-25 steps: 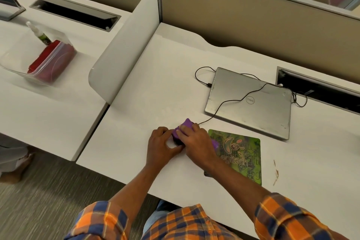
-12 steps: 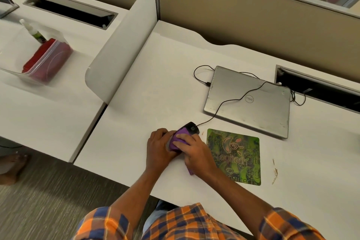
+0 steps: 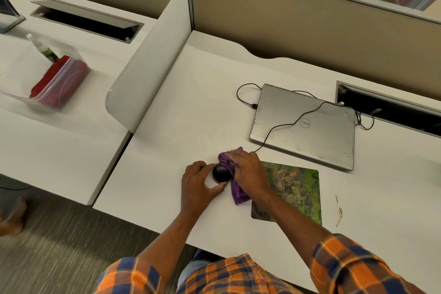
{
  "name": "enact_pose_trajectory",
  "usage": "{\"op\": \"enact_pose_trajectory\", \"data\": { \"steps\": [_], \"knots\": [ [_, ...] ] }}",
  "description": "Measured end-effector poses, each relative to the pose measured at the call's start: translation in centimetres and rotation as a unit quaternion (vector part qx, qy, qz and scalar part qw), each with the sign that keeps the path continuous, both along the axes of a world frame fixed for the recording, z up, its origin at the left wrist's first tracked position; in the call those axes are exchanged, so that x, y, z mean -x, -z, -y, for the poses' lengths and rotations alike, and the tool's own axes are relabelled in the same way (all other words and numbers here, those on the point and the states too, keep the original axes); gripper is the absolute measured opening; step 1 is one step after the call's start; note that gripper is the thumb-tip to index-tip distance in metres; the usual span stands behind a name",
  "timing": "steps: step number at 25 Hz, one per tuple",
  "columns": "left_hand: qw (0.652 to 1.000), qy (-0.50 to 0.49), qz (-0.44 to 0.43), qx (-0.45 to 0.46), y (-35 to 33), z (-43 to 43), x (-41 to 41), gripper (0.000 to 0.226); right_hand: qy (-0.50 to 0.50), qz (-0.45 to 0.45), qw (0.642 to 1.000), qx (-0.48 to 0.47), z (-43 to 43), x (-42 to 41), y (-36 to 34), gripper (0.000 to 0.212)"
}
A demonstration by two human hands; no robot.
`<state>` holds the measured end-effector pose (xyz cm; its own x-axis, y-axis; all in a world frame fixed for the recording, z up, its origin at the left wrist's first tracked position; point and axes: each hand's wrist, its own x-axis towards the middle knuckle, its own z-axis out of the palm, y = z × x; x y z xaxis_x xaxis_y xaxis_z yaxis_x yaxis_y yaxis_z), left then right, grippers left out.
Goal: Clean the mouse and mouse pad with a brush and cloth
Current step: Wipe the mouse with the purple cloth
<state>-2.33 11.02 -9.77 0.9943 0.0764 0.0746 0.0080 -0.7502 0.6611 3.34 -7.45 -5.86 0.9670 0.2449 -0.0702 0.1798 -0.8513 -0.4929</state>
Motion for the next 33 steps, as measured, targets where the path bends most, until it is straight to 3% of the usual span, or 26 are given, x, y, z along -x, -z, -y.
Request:
{"op": "enact_pose_trajectory", "data": {
  "steps": [7,15,21,23,27,33],
  "knots": [
    [1.0,0.002,-0.003,-0.007,0.2,0.0,0.1,0.059,0.128,0.005,0.991,-0.048,-0.3,2.9,-0.2,0.03],
    [1.0,0.003,0.005,-0.005,0.5,0.0,0.0,0.061,0.119,-0.013,0.991,-0.068,-0.3,5.7,-1.1,0.027],
    [0.992,-0.071,-0.039,0.099,-0.3,-0.2,-0.8,0.058,0.237,-0.02,0.963,-0.126,2.5,3.5,-1.3,0.028],
    [0.99,-0.08,-0.047,0.108,-0.5,-0.6,-1.3,0.057,0.225,-0.077,0.969,-0.065,2.2,2.5,-1.0,0.047],
    [0.992,-0.062,-0.059,0.088,-0.5,-1.0,-1.7,0.056,0.12,-0.088,0.97,0.19,0.0,2.8,-0.2,0.068],
    [0.994,-0.048,-0.062,0.079,-0.2,-1.1,-1.9,0.055,0.097,-0.113,0.961,0.235,-3.0,6.7,1.6,0.082]
  ]
}}
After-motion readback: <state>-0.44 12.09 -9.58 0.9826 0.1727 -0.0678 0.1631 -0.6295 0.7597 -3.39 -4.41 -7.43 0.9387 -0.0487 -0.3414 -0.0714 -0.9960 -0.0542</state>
